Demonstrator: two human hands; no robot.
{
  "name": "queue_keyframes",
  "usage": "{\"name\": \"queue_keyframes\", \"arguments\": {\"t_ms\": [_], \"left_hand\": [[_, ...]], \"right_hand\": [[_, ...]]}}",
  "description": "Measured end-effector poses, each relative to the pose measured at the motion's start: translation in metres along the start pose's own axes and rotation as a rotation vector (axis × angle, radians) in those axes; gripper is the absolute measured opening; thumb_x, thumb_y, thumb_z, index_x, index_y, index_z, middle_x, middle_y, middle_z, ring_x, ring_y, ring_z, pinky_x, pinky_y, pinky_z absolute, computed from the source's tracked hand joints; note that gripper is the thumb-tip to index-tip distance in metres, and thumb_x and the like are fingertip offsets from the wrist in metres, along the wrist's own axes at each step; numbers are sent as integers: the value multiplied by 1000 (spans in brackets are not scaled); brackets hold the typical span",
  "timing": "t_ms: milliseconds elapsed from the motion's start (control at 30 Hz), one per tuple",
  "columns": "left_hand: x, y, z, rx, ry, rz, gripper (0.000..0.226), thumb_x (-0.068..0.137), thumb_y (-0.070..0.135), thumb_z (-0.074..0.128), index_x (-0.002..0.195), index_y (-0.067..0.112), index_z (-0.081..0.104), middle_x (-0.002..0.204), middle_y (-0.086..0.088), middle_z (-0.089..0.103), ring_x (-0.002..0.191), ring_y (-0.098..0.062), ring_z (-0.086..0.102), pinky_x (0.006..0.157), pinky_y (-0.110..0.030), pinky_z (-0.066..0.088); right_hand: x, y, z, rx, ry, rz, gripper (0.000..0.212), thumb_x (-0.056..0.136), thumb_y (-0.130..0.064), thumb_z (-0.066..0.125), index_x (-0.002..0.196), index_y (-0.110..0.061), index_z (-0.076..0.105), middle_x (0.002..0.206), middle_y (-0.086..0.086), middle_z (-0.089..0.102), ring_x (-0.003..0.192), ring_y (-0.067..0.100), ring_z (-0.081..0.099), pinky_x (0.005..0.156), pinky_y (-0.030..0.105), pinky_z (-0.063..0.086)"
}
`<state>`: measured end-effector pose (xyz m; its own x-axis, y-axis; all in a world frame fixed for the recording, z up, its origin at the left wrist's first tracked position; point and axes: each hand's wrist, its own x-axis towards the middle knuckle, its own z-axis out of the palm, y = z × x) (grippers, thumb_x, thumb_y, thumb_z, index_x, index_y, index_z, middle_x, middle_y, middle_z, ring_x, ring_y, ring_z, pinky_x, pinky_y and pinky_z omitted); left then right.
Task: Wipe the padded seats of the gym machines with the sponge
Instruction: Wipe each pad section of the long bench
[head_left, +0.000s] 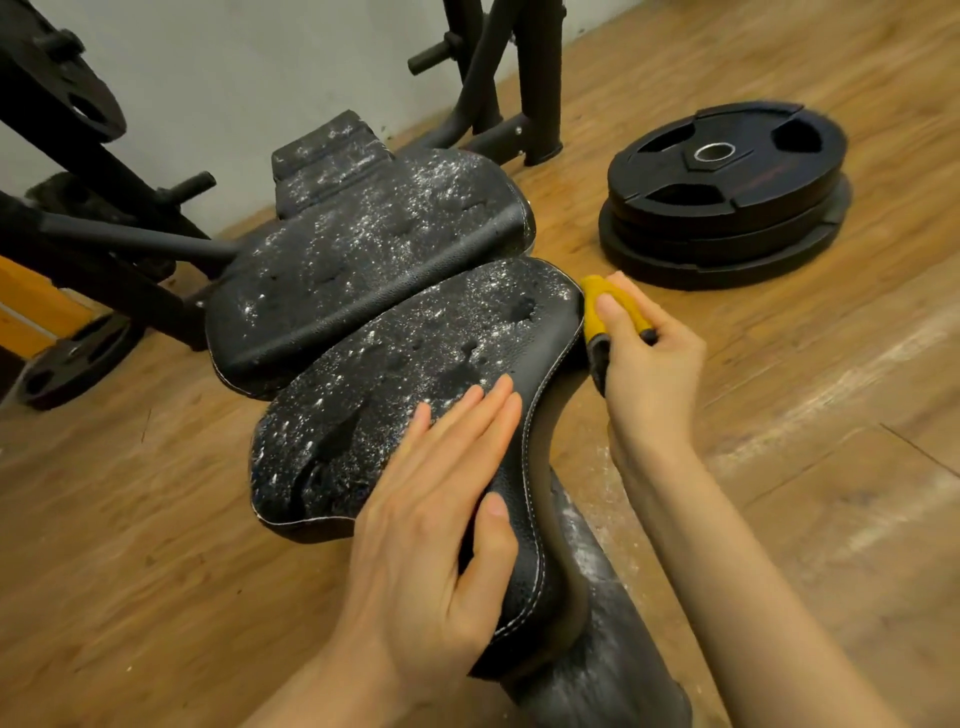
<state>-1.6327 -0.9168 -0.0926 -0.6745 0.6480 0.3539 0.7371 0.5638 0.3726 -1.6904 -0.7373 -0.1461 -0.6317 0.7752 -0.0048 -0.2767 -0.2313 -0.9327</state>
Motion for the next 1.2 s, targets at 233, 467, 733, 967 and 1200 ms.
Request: {"name": "queue_keyframes", "arguments": {"t_ms": [233,467,733,967,1200], "left_hand": [[-2,1,-1,-39,49,-18,55,97,29,33,149,11,37,158,4,30,148,-9,21,122,-33,12],[-13,-5,-9,-139,114,-123,57,100,36,24,153,15,24,162,9,18,149,-4,7,122,-29,1],[-35,-61,-8,-81,193,-317,60,100,40,21,154,15,21,162,9,15,149,-2,5,121,-23,-4],[-36,-67,2,-24,223,-281,56,102,33,21,153,11,24,161,2,21,150,-7,12,123,-34,2],[-34,-67,4,-2,232,-283,56,101,31,22,152,8,28,160,0,24,149,-12,16,123,-36,4]], "right_hand": [[-93,-18,-18,-108,-381,-158,33,89,-4,64,114,-25,68,131,-10,61,133,-3,42,107,13,35],[-60,-34,-3,-441,-293,-244,23,85,-11,71,108,-16,73,116,-8,67,118,1,55,105,29,42],[-69,-42,-4,-615,-507,-342,24,88,-12,68,111,-14,72,126,-8,64,135,5,41,109,15,33],[-107,-59,-6,-570,-565,-306,16,85,-16,72,100,-16,77,106,-12,71,107,2,63,94,20,47],[-60,-51,32,-759,-518,-367,16,81,-15,76,88,-29,72,107,-6,66,115,11,54,98,17,40]]}}
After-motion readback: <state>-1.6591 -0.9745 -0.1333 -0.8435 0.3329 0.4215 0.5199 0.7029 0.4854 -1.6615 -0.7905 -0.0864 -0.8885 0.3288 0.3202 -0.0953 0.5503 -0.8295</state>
